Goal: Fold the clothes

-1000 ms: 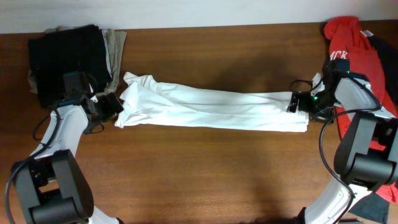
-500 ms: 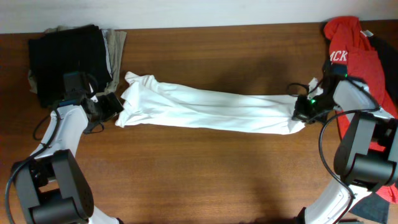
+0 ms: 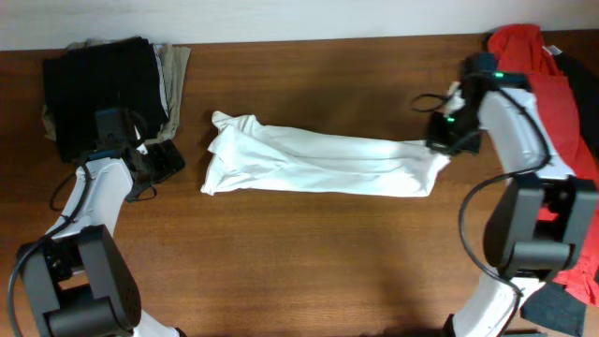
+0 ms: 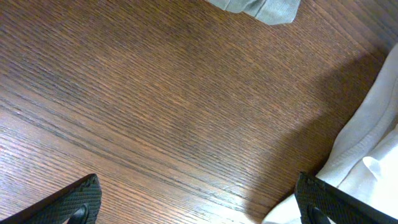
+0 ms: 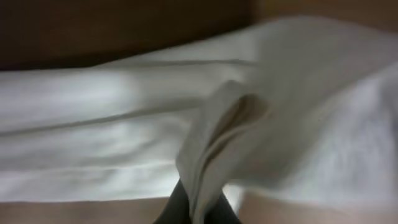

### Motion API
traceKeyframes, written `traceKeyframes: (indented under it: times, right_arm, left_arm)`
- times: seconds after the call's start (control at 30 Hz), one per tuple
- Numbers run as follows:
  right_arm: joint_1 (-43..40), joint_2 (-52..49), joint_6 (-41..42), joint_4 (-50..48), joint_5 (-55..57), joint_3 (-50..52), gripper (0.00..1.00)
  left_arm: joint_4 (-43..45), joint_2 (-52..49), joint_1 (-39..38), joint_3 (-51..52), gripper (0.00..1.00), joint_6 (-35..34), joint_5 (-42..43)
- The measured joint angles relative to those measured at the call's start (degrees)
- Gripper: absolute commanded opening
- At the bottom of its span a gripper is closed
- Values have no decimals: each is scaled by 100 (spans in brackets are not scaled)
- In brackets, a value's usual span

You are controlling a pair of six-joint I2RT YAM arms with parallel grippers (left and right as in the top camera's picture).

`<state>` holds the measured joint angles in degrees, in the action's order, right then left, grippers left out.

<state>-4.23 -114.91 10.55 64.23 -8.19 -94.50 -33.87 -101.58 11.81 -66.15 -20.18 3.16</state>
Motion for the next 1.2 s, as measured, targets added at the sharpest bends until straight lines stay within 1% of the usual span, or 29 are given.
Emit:
traceKeyframes:
  times: [0.2,0.4,0.47,0.5,0.53,0.57,0.6,0.63,0.73,0.8,0.83,0.93,1.03,1.07,1.13,1.2]
  right_arm:
    - [966,0,151,-308,-114,22,4]
    - [1469,0,348,-756,-157,507,4]
    - [1528,0,431,-870,-249,553,5]
    - [1550,0,481,-927,-280,553,11]
    - [1563,0,516,-925,-306,553,35]
    - [1565,0,560,-925,-334,553,67]
    - [1565,0,568,-927,-350,553,79]
    - [1567,0,599,-922,-372,553,79]
    - [1569,0,595,-883,-417,553,79]
    - [1556,0,595,-684,-444,518,78]
    - [1521,-2,597,-553,-461,398,74]
    - [1294,-4,595,-337,-507,2,53]
    - [879,-4,597,-299,-496,-81,18]
    - [813,-2,601,-315,-492,-31,13]
    - [857,-2,616,-509,-501,192,11]
    - [1086,-2,647,-898,-501,643,9]
  left_arm:
    - [0,0,0,0,99,0,2]
    - [20,0,0,0,99,0,2]
    - [20,0,0,0,99,0,2]
    - [22,0,0,0,99,0,2]
    - [22,0,0,0,99,0,2]
    - [22,0,0,0,99,0,2]
    - [22,0,0,0,99,0,2]
    - [22,0,0,0,99,0,0]
    - [20,0,0,0,99,0,2]
    - [22,0,0,0,99,0,2]
    - [20,0,0,0,99,0,0]
    - [20,0,0,0,99,0,2]
    - [22,0,0,0,99,0,2]
    - [20,0,0,0,99,0,2]
    - [22,0,0,0,99,0,2]
    - [22,0,0,0,99,0,0]
